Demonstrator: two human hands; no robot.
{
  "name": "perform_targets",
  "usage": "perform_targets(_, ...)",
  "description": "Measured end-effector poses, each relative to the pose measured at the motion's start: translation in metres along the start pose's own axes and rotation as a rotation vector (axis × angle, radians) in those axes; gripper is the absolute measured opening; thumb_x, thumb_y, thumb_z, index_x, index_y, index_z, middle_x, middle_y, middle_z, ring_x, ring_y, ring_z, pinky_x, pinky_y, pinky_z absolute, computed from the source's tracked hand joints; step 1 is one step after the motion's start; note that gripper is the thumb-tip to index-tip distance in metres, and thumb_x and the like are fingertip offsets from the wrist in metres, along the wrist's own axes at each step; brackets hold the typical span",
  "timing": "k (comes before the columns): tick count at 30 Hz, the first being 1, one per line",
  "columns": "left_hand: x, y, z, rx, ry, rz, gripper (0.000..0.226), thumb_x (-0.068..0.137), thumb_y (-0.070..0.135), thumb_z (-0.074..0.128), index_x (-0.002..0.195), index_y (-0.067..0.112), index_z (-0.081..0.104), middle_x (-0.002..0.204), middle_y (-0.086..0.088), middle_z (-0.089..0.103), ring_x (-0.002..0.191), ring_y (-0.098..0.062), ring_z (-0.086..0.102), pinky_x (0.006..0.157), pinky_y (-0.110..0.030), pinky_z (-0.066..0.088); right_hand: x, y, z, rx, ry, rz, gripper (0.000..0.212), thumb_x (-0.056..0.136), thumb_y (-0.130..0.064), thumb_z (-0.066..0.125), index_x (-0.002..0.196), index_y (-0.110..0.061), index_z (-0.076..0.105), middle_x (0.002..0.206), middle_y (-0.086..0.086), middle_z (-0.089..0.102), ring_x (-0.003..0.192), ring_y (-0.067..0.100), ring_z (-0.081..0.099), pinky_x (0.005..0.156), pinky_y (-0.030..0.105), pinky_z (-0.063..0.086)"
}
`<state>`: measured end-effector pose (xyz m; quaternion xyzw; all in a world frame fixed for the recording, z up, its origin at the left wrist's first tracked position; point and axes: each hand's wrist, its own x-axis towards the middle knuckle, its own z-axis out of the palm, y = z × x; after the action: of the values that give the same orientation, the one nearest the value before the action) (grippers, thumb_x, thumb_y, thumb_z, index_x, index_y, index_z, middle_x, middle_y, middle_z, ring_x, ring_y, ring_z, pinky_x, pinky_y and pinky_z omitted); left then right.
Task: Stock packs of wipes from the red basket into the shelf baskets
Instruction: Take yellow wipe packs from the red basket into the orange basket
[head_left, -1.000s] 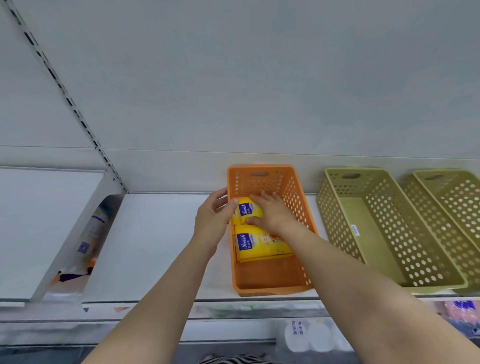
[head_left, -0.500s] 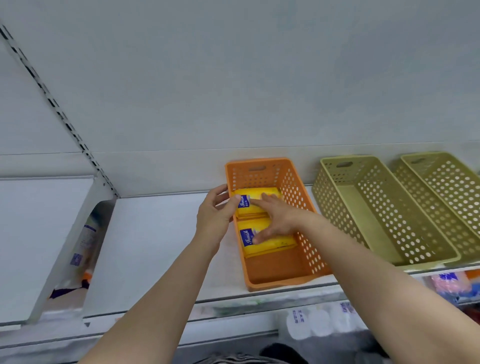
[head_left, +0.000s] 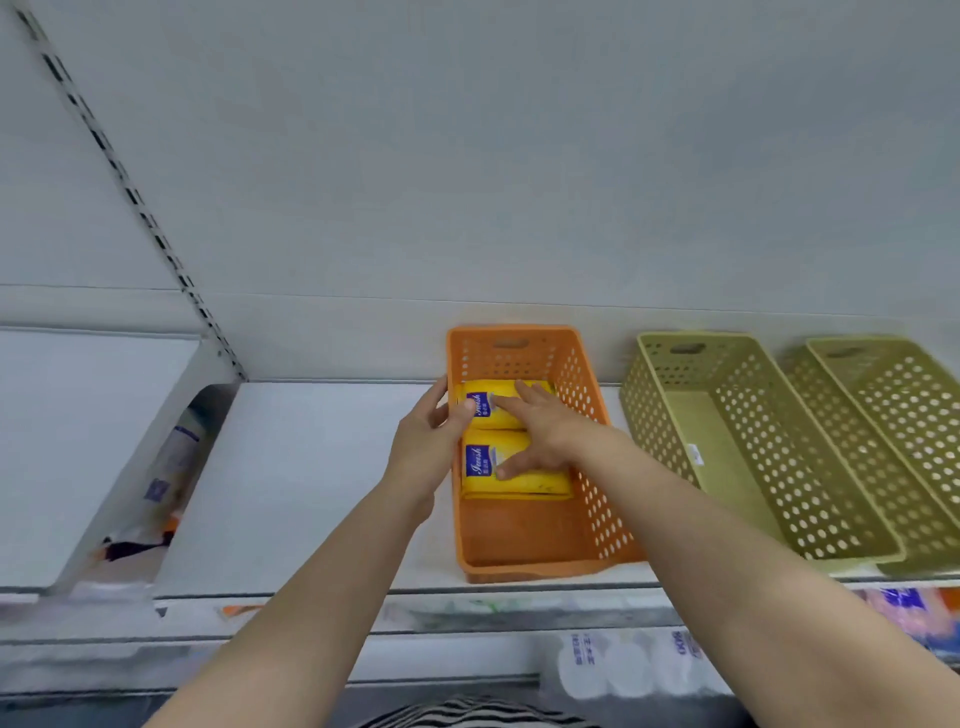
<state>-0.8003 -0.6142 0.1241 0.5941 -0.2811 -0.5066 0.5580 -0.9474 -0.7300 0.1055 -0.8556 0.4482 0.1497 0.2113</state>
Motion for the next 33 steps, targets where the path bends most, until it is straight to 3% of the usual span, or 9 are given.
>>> perform_targets(2, -0.006, -0.002, 0.007, -0.004, 0.027, -0.027, 0.038, 0.099, 0.031, 0.058, 0.136, 0.038, 0.054, 0.116, 0.004, 0.07, 0.095, -0.014, 0.073, 0.069, -0.03, 0.062, 0.004, 0.002, 0.001, -0.069, -0.06, -0.005, 0.118, 0.07, -0.051, 0.084, 0.158, -0.035, 0.008, 0.167, 0.006, -0.005, 0.153, 0.03, -0.003, 0.124, 0.047, 0.011)
perform_targets(5, -0.009, -0.002, 0.014, 0.028, 0.082, -0.012, 0.035, 0.101, 0.032, 0.055, 0.135, 0.038, 0.056, 0.114, 0.002, 0.071, 0.093, -0.015, 0.073, 0.068, -0.03, 0.062, 0.007, 0.002, 0.001, -0.085, -0.021, -0.023, 0.116, 0.068, -0.049, 0.086, 0.158, -0.033, 0.014, 0.167, 0.008, 0.003, 0.153, 0.033, 0.005, 0.123, 0.047, 0.014)
perform_targets(10, -0.016, -0.001, 0.018, 0.061, 0.117, 0.003, 0.022, 0.101, 0.031, 0.055, 0.113, 0.049, 0.058, 0.108, 0.002, 0.073, 0.091, -0.017, 0.074, 0.078, -0.04, 0.062, 0.005, 0.005, -0.001, -0.051, -0.043, -0.068, 0.119, 0.069, -0.053, 0.084, 0.159, -0.028, 0.012, 0.167, 0.006, 0.003, 0.153, 0.03, 0.005, 0.124, 0.045, 0.014)
perform_targets(12, -0.018, 0.002, 0.02, 0.06, 0.131, -0.008, 0.022, 0.101, 0.031, 0.056, 0.114, 0.048, 0.058, 0.107, 0.001, 0.073, 0.091, -0.019, 0.074, 0.081, -0.043, 0.062, 0.003, 0.006, 0.0, -0.018, -0.013, -0.058, 0.114, 0.072, -0.05, 0.083, 0.159, -0.023, 0.014, 0.167, 0.007, 0.004, 0.153, 0.027, 0.007, 0.124, 0.041, 0.014)
perform_targets(16, -0.025, 0.002, 0.024, 0.024, 0.179, -0.024, 0.023, 0.101, 0.028, 0.057, 0.12, 0.038, 0.063, 0.106, -0.006, 0.074, 0.091, -0.024, 0.075, 0.082, -0.046, 0.061, 0.003, -0.001, 0.005, 0.214, 0.086, 0.003, 0.084, 0.094, -0.059, 0.052, 0.158, -0.017, 0.018, 0.166, 0.01, 0.006, 0.153, 0.03, 0.002, 0.124, 0.042, 0.01)
perform_targets(19, -0.034, -0.001, 0.025, 0.008, 0.188, -0.05, 0.031, 0.101, 0.033, 0.055, 0.131, 0.029, 0.061, 0.109, -0.008, 0.073, 0.09, -0.024, 0.075, 0.079, -0.043, 0.061, 0.004, -0.004, 0.007, 0.272, -0.025, 0.022, 0.069, 0.102, -0.06, 0.024, 0.158, -0.02, 0.019, 0.166, 0.012, -0.001, 0.153, 0.033, -0.007, 0.122, 0.045, 0.001)
perform_targets(26, -0.043, 0.002, 0.029, 0.082, 0.214, -0.077, 0.03, 0.104, 0.035, 0.047, 0.131, 0.03, 0.06, 0.109, -0.004, 0.074, 0.089, -0.02, 0.075, 0.067, -0.033, 0.061, 0.009, -0.003, 0.015, 0.164, -0.015, 0.012, 0.067, 0.102, -0.06, 0.022, 0.158, -0.023, 0.021, 0.167, 0.009, -0.001, 0.153, 0.032, -0.006, 0.123, 0.05, 0.004)
perform_targets(30, -0.046, 0.005, 0.033, 0.15, 0.234, -0.073, 0.032, 0.105, 0.036, 0.044, 0.133, 0.031, 0.057, 0.112, -0.004, 0.072, 0.093, -0.02, 0.073, 0.072, -0.033, 0.061, 0.005, -0.004, 0.01, 0.152, 0.011, 0.004, 0.063, 0.104, -0.054, 0.025, 0.156, -0.018, 0.028, 0.166, 0.011, 0.01, 0.152, 0.034, 0.004, 0.123, 0.046, 0.01)
perform_targets(33, -0.05, 0.01, 0.03, 0.211, 0.235, -0.078, 0.037, 0.104, 0.038, 0.047, 0.138, 0.027, 0.055, 0.118, -0.006, 0.07, 0.096, -0.02, 0.071, 0.077, -0.036, 0.06, -0.008, -0.01, -0.007, 0.106, -0.027, 0.009, 0.059, 0.104, -0.048, 0.032, 0.144, -0.007, 0.046, 0.15, 0.018, 0.043, 0.138, 0.035, 0.041, 0.112, 0.038, 0.035)
